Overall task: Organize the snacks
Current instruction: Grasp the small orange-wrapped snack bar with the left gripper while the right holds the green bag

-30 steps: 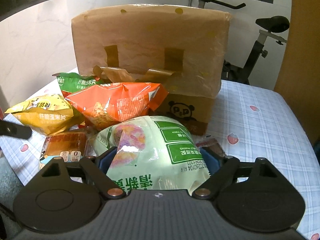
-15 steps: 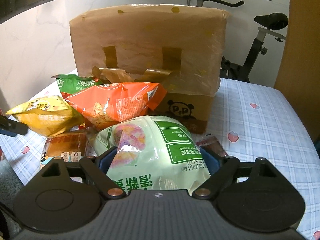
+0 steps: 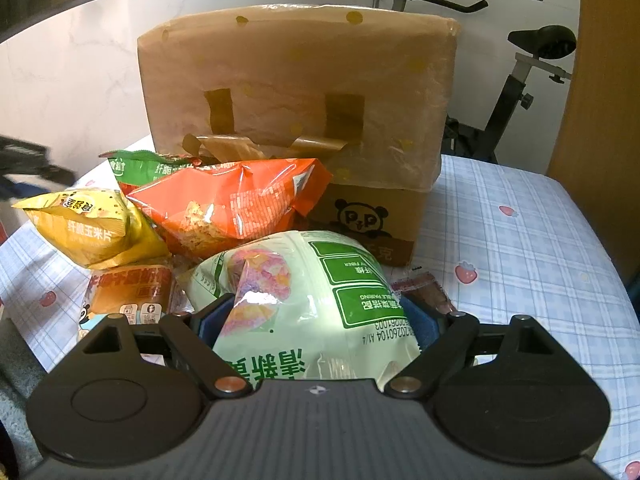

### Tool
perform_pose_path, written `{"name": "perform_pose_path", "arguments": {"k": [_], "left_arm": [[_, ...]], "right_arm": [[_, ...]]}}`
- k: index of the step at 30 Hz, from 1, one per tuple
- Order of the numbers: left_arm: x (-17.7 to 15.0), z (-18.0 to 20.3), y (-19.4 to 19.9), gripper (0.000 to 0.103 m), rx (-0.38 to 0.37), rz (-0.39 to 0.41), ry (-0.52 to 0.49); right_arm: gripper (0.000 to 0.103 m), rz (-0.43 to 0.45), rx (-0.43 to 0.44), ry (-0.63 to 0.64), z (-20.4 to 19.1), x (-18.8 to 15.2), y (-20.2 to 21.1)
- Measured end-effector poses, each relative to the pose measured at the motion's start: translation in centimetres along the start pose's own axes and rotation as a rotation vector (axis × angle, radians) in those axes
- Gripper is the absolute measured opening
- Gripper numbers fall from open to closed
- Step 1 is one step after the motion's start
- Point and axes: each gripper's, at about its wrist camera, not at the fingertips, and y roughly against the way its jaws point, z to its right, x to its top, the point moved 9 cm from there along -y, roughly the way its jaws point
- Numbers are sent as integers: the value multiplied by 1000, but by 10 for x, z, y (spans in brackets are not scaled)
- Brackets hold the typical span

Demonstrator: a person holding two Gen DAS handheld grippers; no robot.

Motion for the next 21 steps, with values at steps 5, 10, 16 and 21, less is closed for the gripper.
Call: {"name": "perform_pose_path", "arguments": {"k": [5,10,16,21], "left_arm": [[-12,34,-40,71,-63,-116,-50],[-28,39,-56,72,-70,-159,-46],[-26,36,-64,56,-106,-159,-29],[-19,22,-49,50,-85,-140,-5]], "right_arm": [[89,-7,1,-6,0,1,0],[89,-12,2,-2,1,1,-1],[89,-16,7,2,0,2,-3],[89,-17,11,2,-1,3,-5]]}}
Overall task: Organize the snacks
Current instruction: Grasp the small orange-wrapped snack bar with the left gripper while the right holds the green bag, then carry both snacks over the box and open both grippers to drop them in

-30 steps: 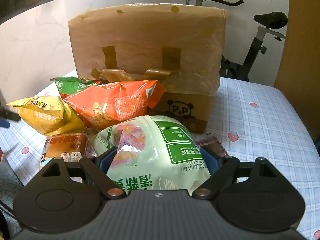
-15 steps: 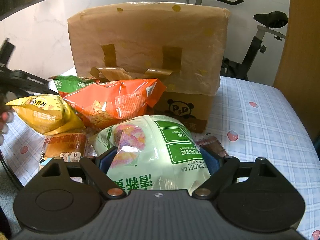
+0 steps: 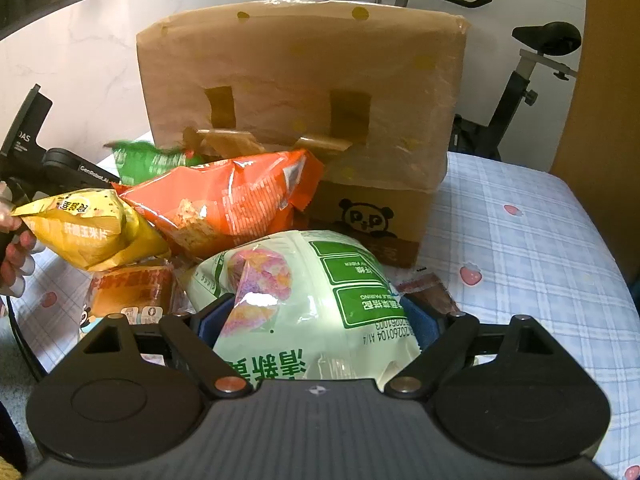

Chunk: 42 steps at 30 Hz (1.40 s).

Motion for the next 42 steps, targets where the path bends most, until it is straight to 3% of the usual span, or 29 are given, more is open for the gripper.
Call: {"name": "perform_pose_path", "arguments": {"k": [9,15,21,32,42], "left_arm": [[25,-52,41,48,182,140,91],[33,-65,67,46,222,200,96],[30,-63,82,44,212,226,86],[7,-56,126,44,141,255,85],[1,-43,144,42,100,285,70]], "right_arm": [[89,-4,7,-8,2,1,-3],[92,-20,21,-3,0,2,-10],[93,-31,32,6,-1,2,-14],[85,2,51,-58,7,3,12],[84,42,-5,-105,26,3,36]]}}
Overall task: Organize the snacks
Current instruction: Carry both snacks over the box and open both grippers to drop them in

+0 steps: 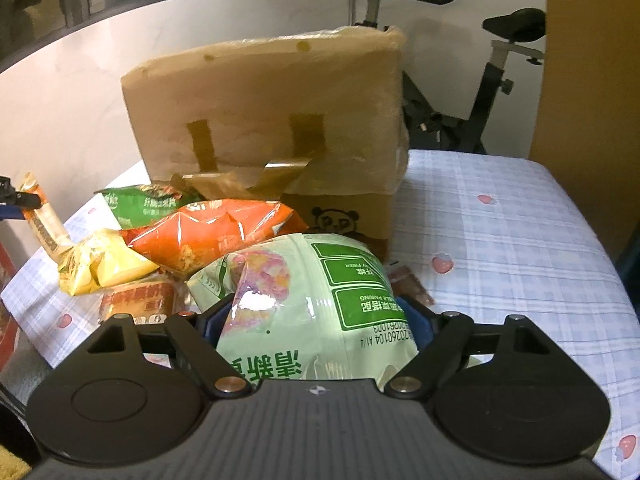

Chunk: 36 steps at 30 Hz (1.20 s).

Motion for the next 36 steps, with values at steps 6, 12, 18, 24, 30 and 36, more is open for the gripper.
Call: {"name": "perform_pose_path", "arguments": {"k": [6,12,18,24,30,36], "left_arm": [[14,13,17,42,-31,53,-21],[26,34,31,42,-76,96,-41],[28,59,35,42,-132,109,-71],[33,87,37,42,-196,124,-108],[41,121,36,42,-259,141,-158],[46,149,37,42,-320,149,-199]], "right_arm": [[84,54,-15,5,4,13,12],[84,115,-35,5,11,29,27],[84,151,-53,-27,22,37,38],[84,218,-42,-42,27,59,56],[84,307,-16,-47,25,93,78],[84,381,14,-26,17,127,93]]}}
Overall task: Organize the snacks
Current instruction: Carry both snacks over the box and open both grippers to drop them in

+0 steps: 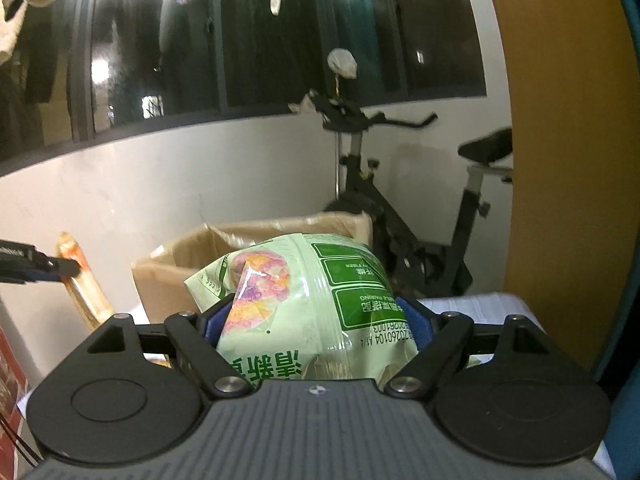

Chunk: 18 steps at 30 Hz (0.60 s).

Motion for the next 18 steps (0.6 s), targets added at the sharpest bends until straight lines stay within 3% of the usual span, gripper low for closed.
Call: {"name": "perform_pose_path", "arguments": {"k": [11,18], "left_arm": [[26,34,-32,42,-54,5,-67],[47,46,-59,41,-73,3,-88]], "right_arm": [[84,51,80,35,-22,47,-34],[84,18,112,27,-27,66,-89]]}}
